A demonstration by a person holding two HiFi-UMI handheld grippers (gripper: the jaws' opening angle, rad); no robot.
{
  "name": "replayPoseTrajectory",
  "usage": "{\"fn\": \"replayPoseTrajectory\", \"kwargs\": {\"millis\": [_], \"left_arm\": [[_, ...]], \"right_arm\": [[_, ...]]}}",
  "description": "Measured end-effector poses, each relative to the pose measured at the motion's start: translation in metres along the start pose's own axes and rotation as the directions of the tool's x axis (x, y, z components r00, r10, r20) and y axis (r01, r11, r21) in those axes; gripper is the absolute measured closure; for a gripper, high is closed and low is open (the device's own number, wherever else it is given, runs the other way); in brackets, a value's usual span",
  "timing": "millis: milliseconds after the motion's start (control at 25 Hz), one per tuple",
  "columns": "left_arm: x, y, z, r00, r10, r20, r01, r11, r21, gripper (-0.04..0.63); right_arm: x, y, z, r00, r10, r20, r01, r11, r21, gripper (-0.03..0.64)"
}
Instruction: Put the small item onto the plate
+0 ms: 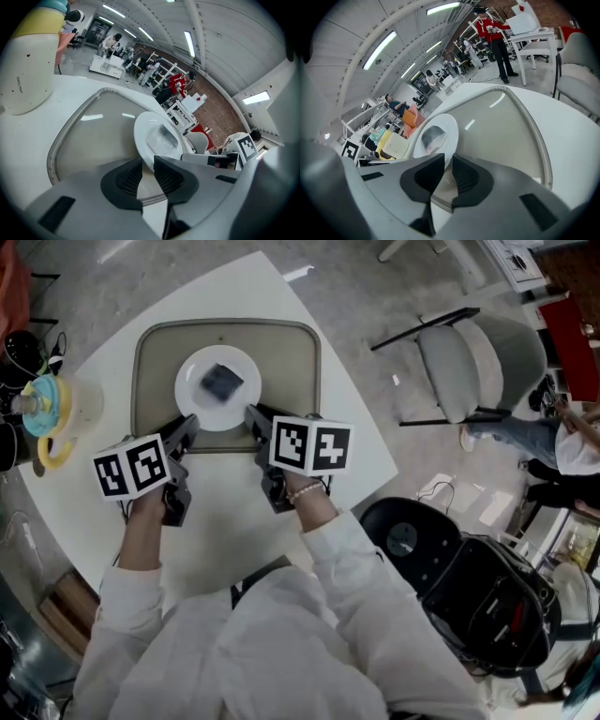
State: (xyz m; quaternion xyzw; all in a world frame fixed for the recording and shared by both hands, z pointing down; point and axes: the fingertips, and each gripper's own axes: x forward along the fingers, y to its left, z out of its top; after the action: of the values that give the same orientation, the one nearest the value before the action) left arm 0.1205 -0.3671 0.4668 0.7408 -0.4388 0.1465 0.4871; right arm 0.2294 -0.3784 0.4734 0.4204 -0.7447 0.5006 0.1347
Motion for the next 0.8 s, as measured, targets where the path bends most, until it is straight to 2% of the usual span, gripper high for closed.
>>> {"fn": "replayPoseTrajectory", "kwargs": {"millis": [400, 520, 800], "left_arm": [[0.007, 0.008, -0.003, 0.999, 0.029, -0.04, -0.03, 0.999, -0.02, 0.526], [0.008, 0.008, -0.003, 0.997, 0.06, -0.05, -0.062, 0.998, -0.021, 0.526], [0.009, 0.004, -0.005, 0.995, 0.093, -0.036, -0.094, 0.995, -0.038, 0.525]], "right_arm": [[0.01, -0.004, -0.002, 0.997, -0.058, -0.053, 0.056, 0.998, -0.03, 0.558], [0.011, -0.006, -0.003, 0.993, -0.095, -0.065, 0.092, 0.995, -0.05, 0.558], [0.005, -0.008, -0.001, 0.99, -0.136, -0.047, 0.131, 0.987, -0.095, 0.554]]}}
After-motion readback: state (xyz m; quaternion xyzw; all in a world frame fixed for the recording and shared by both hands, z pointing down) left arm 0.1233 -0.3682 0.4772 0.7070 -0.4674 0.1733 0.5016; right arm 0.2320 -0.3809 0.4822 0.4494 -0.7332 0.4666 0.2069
